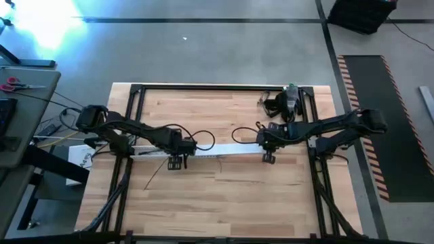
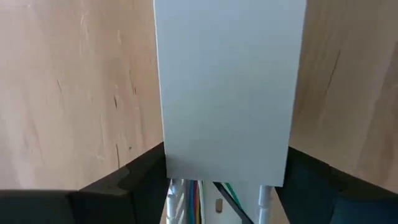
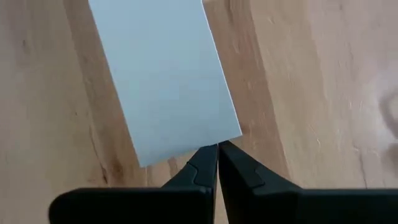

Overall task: Ziptie cables
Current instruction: Close the white cable duct

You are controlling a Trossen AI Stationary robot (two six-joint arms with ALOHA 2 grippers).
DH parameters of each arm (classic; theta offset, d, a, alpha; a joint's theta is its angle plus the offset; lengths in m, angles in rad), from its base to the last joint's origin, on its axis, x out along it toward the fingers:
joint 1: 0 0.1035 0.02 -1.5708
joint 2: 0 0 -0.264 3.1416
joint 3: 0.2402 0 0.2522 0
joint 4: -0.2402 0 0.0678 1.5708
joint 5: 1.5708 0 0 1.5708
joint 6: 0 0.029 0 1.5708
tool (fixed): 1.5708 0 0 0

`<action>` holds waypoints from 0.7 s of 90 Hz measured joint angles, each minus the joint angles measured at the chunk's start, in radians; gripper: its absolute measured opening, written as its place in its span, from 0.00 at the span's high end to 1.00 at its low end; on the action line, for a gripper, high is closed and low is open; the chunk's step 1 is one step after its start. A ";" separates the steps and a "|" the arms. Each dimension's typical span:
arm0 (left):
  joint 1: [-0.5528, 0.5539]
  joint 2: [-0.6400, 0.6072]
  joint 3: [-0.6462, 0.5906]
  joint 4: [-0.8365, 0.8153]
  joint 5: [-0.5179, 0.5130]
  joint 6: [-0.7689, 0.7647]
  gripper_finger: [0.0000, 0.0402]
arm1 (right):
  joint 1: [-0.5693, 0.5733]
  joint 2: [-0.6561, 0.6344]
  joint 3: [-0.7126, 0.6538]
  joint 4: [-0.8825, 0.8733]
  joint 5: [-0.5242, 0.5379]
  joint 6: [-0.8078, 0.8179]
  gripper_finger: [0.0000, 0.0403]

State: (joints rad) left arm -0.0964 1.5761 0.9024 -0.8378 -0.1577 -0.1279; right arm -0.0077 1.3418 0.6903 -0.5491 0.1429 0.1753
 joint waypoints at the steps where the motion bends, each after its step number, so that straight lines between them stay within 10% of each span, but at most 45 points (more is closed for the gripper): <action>1: 0.000 0.000 0.000 -0.001 0.002 0.000 0.40 | -0.001 0.000 0.000 0.005 0.000 0.000 1.00; 63: -0.004 -0.001 0.000 -0.275 0.019 -0.088 0.34 | -0.007 0.000 0.000 0.042 0.002 0.000 1.00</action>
State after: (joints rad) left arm -0.1001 1.5753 0.9028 -1.1126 -0.1389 -0.2157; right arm -0.0151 1.3418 0.6907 -0.5072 0.1448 0.1749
